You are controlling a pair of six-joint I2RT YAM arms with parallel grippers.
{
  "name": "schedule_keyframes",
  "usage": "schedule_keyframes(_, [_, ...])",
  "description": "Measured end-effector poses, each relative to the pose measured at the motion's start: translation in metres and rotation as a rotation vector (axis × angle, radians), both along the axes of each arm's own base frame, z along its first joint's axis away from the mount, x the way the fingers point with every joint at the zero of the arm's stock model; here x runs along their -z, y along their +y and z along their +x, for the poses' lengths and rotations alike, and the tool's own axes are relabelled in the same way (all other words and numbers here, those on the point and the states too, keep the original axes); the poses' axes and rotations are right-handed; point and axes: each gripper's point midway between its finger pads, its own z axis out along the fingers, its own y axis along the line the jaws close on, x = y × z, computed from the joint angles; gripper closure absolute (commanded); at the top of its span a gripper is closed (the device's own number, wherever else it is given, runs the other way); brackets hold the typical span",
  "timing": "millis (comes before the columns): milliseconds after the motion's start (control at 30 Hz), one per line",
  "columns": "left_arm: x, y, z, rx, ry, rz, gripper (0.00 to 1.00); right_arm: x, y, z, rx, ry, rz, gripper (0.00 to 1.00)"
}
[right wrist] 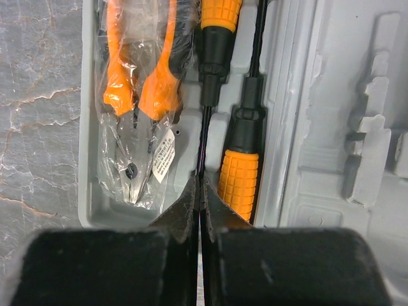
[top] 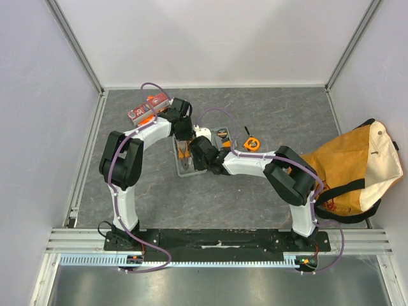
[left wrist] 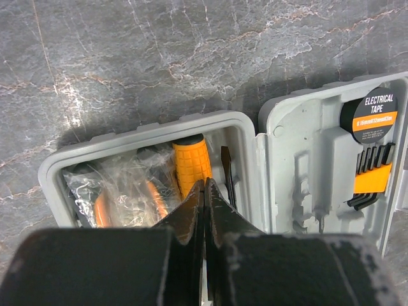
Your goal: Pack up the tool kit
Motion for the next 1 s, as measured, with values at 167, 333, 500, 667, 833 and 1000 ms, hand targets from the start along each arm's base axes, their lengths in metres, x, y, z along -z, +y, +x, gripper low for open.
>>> schedule_keyframes(167, [0.0, -0.002, 0.001, 0.004, -0.009, -0.005, 0.98, -0.002, 0.0, 0.001, 0.011, -0.006, 0.014, 1.0])
schedule_keyframes(333, [-0.004, -0.004, 0.002, 0.005, -0.009, -0.001, 0.82, -0.007, -0.003, 0.002, 0.018, 0.0, -0.006, 0.87])
schedule_keyframes(500, [-0.014, -0.005, -0.002, 0.008, 0.015, 0.025, 0.68, -0.036, -0.011, 0.008, 0.049, -0.014, -0.03, 0.74])
schedule_keyframes(667, [-0.044, -0.01, 0.009, 0.004, -0.042, 0.013, 0.63, -0.105, -0.031, 0.02, 0.116, -0.101, 0.051, 0.6])
schedule_keyframes(833, [-0.085, -0.001, 0.011, -0.027, -0.131, 0.017, 0.6, -0.142, -0.086, 0.029, 0.233, -0.167, 0.094, 0.4])
schedule_keyframes(1000, [-0.127, 0.024, 0.001, -0.094, -0.242, 0.044, 0.39, -0.127, -0.153, 0.037, 0.357, -0.168, 0.017, 0.32])
